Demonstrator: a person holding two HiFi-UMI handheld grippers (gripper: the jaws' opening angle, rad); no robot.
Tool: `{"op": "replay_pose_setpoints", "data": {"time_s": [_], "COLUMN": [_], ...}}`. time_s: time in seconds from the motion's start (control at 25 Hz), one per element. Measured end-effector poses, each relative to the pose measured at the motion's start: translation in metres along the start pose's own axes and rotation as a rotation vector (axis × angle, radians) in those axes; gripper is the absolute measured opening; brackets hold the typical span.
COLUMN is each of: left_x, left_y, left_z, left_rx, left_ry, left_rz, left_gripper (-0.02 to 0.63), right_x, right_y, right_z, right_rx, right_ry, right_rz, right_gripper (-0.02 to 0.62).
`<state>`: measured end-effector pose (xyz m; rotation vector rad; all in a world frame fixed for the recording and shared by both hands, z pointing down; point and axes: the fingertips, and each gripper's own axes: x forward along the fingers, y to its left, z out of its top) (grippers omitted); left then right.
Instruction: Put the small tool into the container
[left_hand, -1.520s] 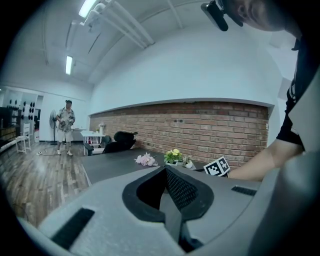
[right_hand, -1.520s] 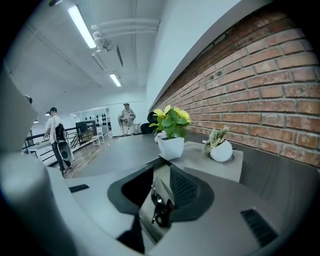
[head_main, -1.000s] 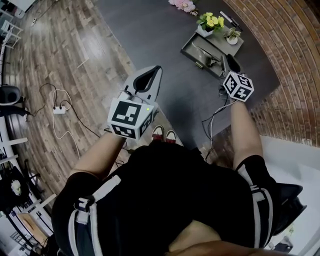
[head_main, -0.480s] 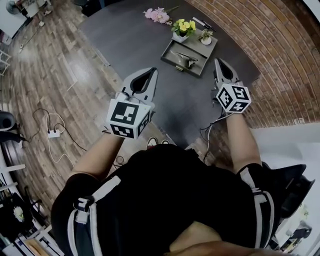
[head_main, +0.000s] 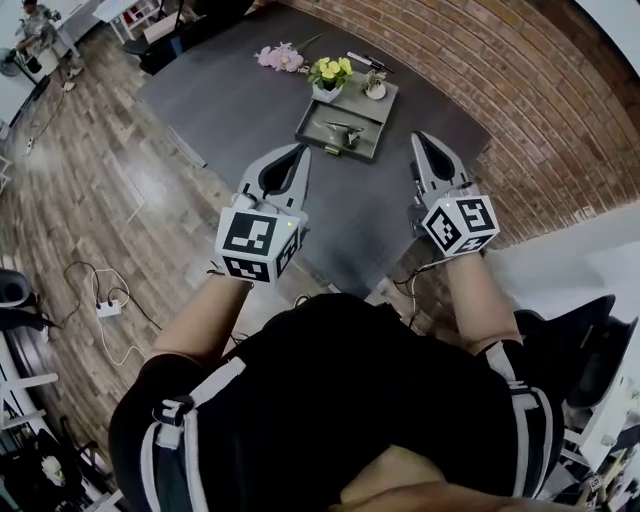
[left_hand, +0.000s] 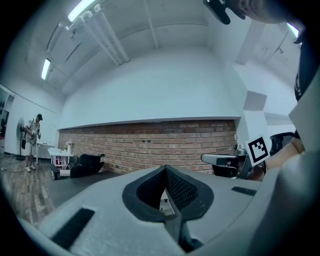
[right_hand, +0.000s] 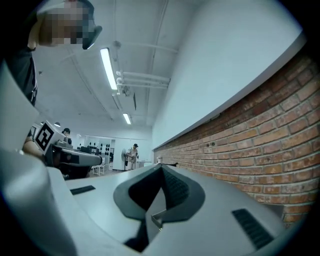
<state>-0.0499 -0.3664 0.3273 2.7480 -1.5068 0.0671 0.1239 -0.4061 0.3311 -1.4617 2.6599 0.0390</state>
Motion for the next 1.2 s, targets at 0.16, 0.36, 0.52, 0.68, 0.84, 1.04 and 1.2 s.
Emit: {"op": "replay_pose_setpoints", "data": {"time_s": [0.16, 0.36, 0.52, 0.68, 0.84, 1.04, 1.2], "left_x": [0.004, 0.01, 0.013, 0.015, 0.017, 0.016, 0.014], "left_y": [-0.008, -0.017, -0.018, -0.02, -0.021, -0.02, -0.02], "left_z": [0.005, 0.011, 0.017, 0.02, 0.018, 0.017, 0.016], "left_rx": [0.004, 0.011, 0.017, 0.02, 0.02, 0.021, 0.024], "left_ry": [-0.017, -0.032, -0.041, -0.048, -0.044, -0.042, -0.042], "left_rz": [-0.015, -0.032, -0.036, -0.037, -0.039, -0.035, -0.036], "left_gripper": [0.008, 0.008, 0.008, 0.008, 0.008, 0.008, 0.008], "right_x": [-0.011, -0.018, -0.021, -0.02, -0.019, -0.02, -0.022], "right_y": [0.004, 0.002, 0.005, 0.007, 0.008, 0.012, 0.015], "right_z": [0.01, 0.022, 0.032, 0.037, 0.038, 0.04, 0.043], "right_rx": [-0.031, -0.056, -0.054, -0.055, -0.053, -0.055, -0.064], "right_ry": [-0.007, -0.026, -0.052, -0.065, -0.067, -0.069, -0.07], "right_rz": [-0.004, -0.018, -0.015, -0.01, -0.005, 0.003, 0.006], "right_gripper": [-0.005, -0.005, -0.005, -0.005, -0.005, -0.005, -0.005]}}
